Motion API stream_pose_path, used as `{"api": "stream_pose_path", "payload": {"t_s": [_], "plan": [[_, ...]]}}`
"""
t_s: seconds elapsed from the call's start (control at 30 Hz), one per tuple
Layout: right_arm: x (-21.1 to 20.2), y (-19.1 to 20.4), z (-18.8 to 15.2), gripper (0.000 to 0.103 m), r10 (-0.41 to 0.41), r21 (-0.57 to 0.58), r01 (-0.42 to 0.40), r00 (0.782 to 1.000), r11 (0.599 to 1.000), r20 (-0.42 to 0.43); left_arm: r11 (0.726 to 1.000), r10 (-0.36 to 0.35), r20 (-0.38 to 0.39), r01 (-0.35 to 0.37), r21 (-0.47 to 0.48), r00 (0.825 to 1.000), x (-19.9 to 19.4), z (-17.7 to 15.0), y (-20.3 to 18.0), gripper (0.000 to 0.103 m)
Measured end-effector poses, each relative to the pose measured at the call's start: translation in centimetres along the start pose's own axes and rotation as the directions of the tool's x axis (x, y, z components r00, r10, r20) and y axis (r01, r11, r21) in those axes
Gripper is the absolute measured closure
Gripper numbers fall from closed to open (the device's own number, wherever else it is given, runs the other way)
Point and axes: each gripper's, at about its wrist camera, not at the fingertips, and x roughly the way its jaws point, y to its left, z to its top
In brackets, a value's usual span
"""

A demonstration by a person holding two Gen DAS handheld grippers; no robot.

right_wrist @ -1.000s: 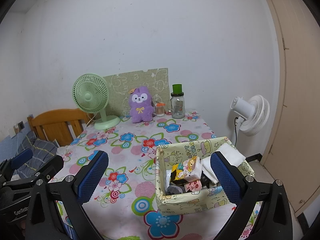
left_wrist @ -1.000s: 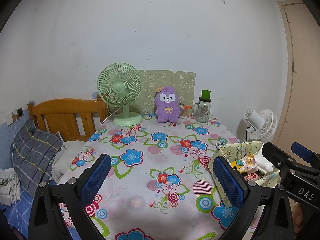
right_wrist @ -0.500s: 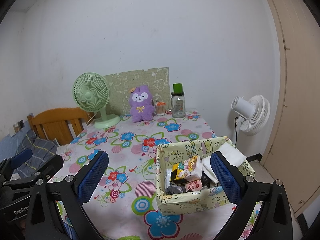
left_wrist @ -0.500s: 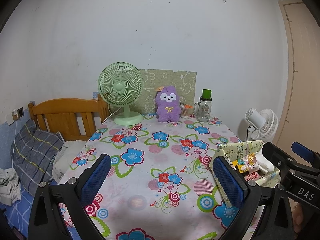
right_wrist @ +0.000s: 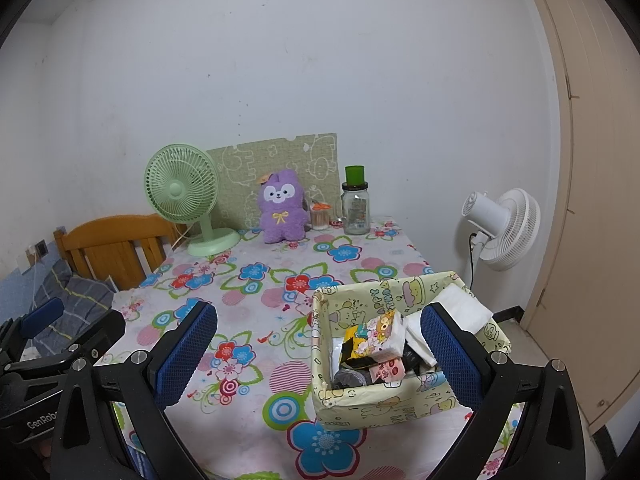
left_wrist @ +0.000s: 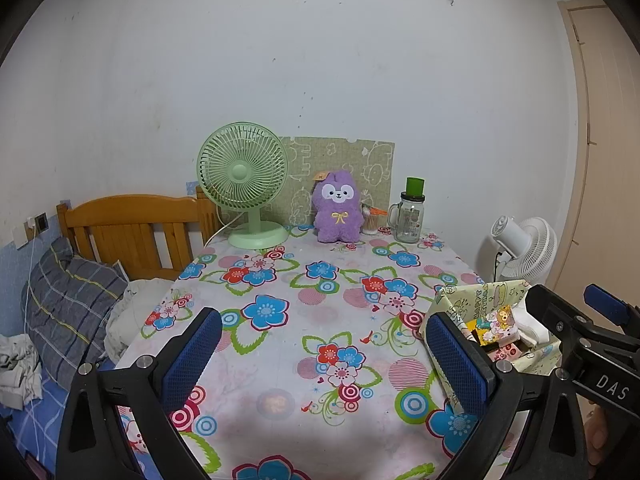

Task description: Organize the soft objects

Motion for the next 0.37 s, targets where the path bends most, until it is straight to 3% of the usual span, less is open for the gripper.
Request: {"api": "stream_pose_path", "payload": {"t_s": [0.37], "plan": [[0.09, -0.02, -0.02, 0.0, -0.002, 0.0, 0.002, 1.0, 1.0, -0.001, 1.0, 0.0, 0.001, 0.0, 0.001, 1.0, -0.03, -0.01, 0.01, 0.0]]}}
